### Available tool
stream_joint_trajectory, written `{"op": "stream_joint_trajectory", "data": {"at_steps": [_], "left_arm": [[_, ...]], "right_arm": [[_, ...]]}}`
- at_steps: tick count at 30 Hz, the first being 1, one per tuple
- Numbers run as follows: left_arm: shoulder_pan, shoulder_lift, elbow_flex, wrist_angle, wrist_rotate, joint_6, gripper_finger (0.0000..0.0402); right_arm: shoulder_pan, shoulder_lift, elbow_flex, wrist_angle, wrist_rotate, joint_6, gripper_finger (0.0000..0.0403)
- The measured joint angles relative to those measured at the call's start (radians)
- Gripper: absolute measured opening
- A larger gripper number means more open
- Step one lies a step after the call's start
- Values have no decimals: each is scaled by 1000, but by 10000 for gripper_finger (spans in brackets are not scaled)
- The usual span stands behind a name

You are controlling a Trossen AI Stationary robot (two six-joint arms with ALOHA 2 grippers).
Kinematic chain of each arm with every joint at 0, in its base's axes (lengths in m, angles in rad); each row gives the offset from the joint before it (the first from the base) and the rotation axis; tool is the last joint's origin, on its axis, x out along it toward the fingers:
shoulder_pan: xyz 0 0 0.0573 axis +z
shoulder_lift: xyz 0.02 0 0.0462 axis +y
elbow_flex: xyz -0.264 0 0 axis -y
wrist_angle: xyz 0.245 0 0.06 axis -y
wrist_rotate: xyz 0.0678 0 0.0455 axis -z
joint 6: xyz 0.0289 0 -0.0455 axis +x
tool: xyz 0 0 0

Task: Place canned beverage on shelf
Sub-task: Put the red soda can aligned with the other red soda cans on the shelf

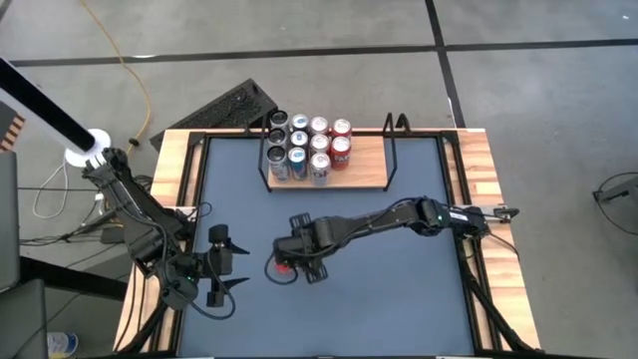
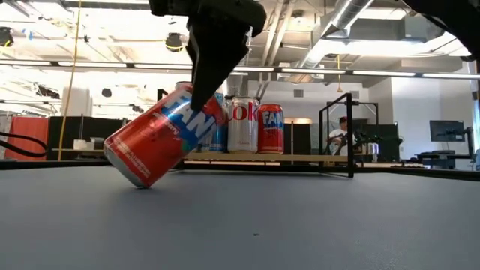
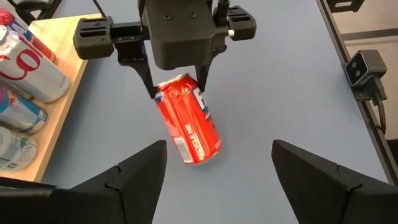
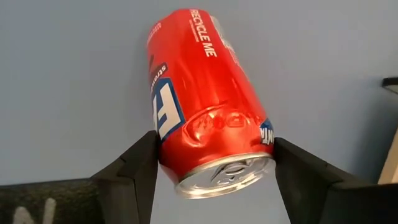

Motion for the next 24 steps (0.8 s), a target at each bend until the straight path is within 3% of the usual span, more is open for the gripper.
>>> {"op": "stream_joint_trajectory", "data": {"at_steps": [11,17,24], "left_arm": [[-3,0,0,-7,-2,35,281],[-3,0,0,-8,-3,63,281],[-3,0,0,-14,-3,60,281]], "right_arm": [[-6,-38,0,-274,95,36,252],[-1,-53,2,-356,238,36,249],[-3,-56,6,-355,291,-66,249]]}}
